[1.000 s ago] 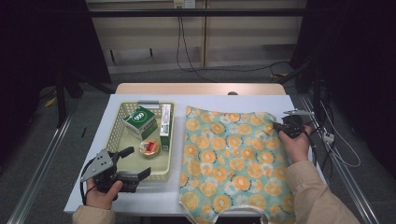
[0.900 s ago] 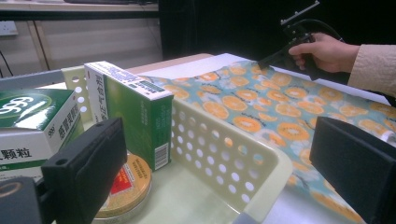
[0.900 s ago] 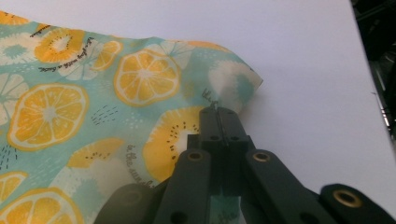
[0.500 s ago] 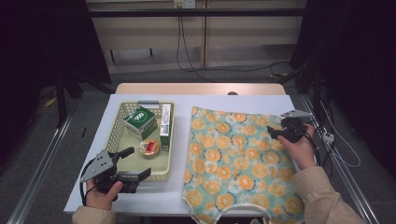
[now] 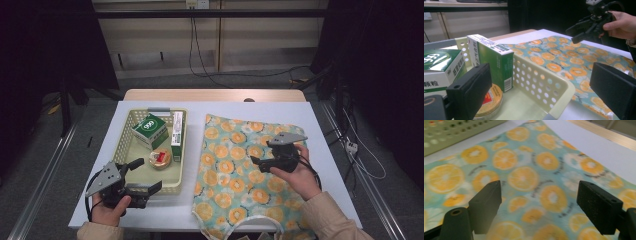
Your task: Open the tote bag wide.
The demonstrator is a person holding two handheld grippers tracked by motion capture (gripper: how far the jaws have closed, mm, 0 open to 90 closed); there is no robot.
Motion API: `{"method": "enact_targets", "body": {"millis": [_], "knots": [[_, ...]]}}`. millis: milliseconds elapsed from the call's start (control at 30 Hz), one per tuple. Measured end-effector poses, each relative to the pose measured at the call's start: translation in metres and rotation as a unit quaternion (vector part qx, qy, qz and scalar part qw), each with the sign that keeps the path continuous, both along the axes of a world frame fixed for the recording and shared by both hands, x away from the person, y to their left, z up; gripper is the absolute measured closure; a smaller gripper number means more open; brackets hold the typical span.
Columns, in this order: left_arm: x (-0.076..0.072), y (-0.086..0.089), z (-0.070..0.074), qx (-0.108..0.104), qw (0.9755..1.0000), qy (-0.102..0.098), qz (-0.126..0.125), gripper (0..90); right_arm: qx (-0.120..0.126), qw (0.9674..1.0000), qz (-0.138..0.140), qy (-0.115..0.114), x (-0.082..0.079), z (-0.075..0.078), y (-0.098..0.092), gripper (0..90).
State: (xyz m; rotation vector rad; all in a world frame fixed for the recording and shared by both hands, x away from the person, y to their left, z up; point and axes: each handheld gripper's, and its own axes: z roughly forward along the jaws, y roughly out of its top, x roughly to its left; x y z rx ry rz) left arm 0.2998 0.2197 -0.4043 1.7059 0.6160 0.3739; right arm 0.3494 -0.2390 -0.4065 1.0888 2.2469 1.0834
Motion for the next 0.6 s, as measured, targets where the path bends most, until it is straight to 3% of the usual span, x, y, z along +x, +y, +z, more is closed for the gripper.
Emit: {"method": "enact_targets", "body": {"millis": [200,433,600], "knots": [[-0.001,0.001,0.001,-0.002,1.0000,-0.001,0.000,3.7,0.011,0.9975,0.068,0.019,-0.020,-0.006,0.029,18.1],[-0.001,0.000,0.000,0.002,1.0000,0.002,-0.002,3.8,0.014,0.9922,0.114,0.049,-0.039,-0.021,0.045,15.6],[-0.001,-0.001,-0.001,0.002,1.0000,0.003,-0.002,3.8,0.020,0.9896,0.128,0.061,-0.048,-0.030,0.048,15.0]]}}
